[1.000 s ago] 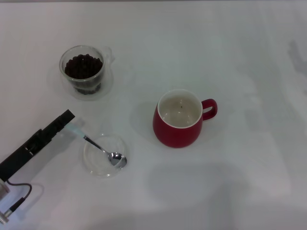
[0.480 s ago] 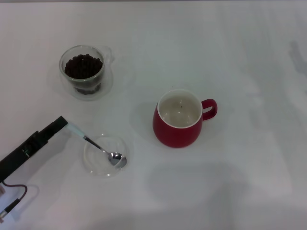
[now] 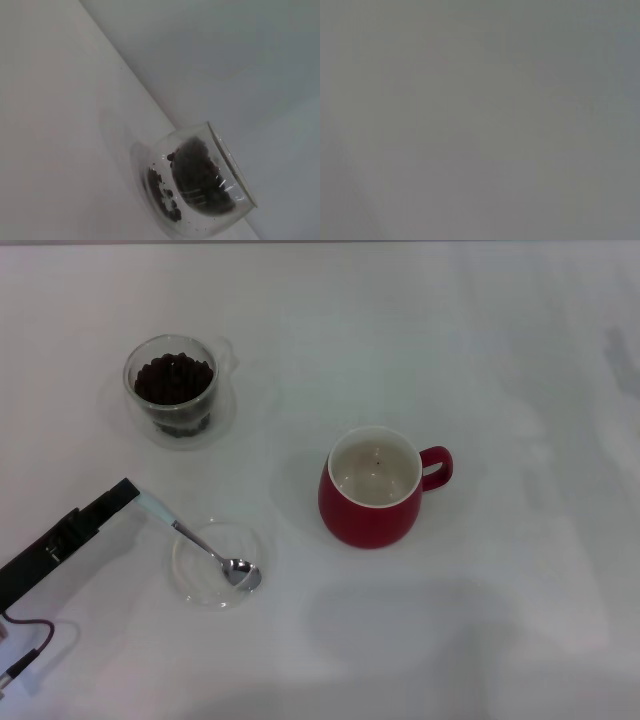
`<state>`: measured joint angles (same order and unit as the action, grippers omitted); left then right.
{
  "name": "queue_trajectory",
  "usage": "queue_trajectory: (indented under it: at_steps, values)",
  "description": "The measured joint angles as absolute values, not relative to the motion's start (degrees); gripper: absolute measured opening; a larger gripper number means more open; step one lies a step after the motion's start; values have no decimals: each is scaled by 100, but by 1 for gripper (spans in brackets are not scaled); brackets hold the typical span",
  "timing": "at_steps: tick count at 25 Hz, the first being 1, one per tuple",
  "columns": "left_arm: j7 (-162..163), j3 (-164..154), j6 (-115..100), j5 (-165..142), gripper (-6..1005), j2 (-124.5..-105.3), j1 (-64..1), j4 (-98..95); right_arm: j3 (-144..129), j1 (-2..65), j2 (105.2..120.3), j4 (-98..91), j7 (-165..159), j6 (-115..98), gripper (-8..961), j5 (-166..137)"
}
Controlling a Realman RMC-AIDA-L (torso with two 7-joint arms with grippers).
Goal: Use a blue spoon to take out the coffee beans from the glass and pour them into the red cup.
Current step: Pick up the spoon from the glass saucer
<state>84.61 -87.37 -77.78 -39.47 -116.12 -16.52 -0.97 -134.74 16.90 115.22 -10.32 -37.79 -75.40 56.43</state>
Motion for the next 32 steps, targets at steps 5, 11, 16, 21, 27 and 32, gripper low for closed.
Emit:
queue_trajectory:
  at_steps: [5,11,16,21,27,32]
  values:
    - [8455,-8733,-7781,-3924,145,-11610,-1649,-97,-13474,1687,11523,-1036,-3779,-7540,843,5642]
    - [8433,-8736,-7821,-3912,137,-11600,-1653,-118,-13474,1662,11522,-1026,-3779,-7497,843,5642]
    - [8451,-8736,-7829,-3913,131,-11546,-1640,-192,-13474,1626,11522,-1029,-3783,-7491,843,5645]
    - [8470,-8717,-7831,-3900,62,-11540,-1608,-249,-13473,1611,11523,-1033,-3793,-7499,843,5652]
    - [8497,-8732,-7834,-3921,81,-11507,-1575,-237,-13467,1606,11522,-1037,-3801,-7512,842,5669]
    - [8486,-8810,-7821,-4103,138,-11418,-1621,-241,-13442,1615,11525,-1037,-3803,-7499,842,5670]
